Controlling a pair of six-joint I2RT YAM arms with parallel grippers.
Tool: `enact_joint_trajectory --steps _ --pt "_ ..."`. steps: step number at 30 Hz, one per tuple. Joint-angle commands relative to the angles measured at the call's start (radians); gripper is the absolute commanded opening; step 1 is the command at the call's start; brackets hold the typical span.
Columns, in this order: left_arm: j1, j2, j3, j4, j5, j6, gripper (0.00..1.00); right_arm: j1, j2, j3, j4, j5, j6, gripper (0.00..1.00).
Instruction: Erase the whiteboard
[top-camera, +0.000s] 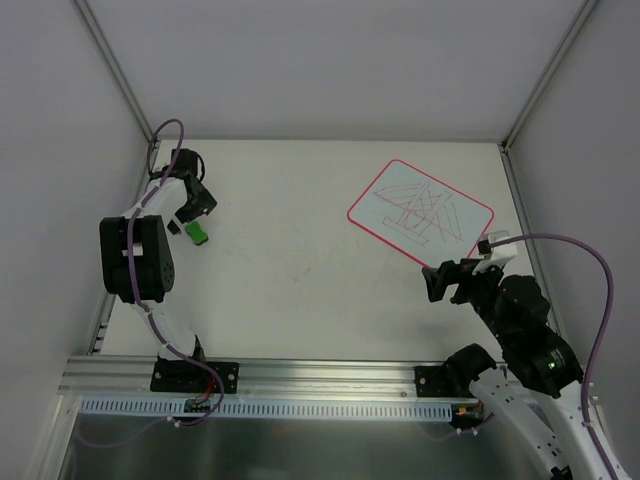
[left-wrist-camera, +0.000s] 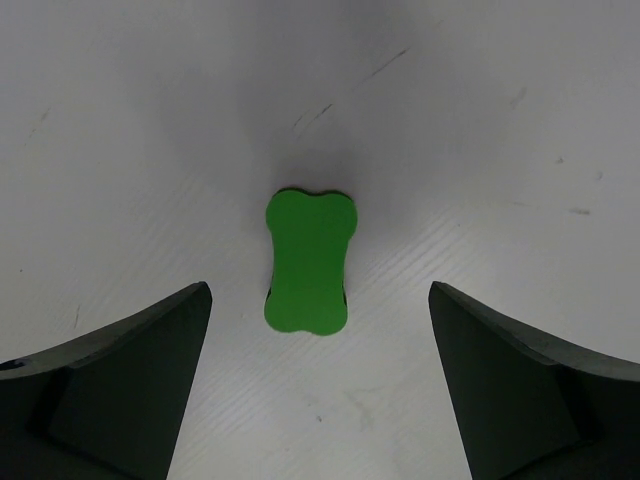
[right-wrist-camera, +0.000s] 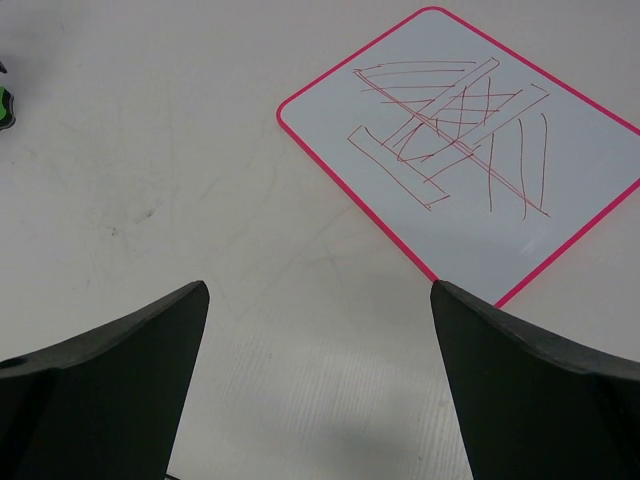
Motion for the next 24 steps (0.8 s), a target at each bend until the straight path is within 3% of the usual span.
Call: enact_joint_trajectory --steps 1,11,20,24 --pt "0.021 0.064 0.057 -0.010 0.012 -0.041 0.91 0.000 -0.023 0.005 0.015 0.002 0.013 0.99" --pt "0.023 0.125 0.053 -0.012 0.026 -0.069 0.78 -0.001 -0.017 0.004 0.016 -0.004 0.013 0.99" --pt "0.021 0.134 0.056 -0.009 0.029 -0.078 0.57 -0.001 -0.020 0.001 0.016 -0.009 0.009 0.99" --pt "0.021 0.119 0.057 -0.010 0.038 -0.061 0.41 -0.001 -0.007 0.001 0.016 -0.012 0.009 0.99"
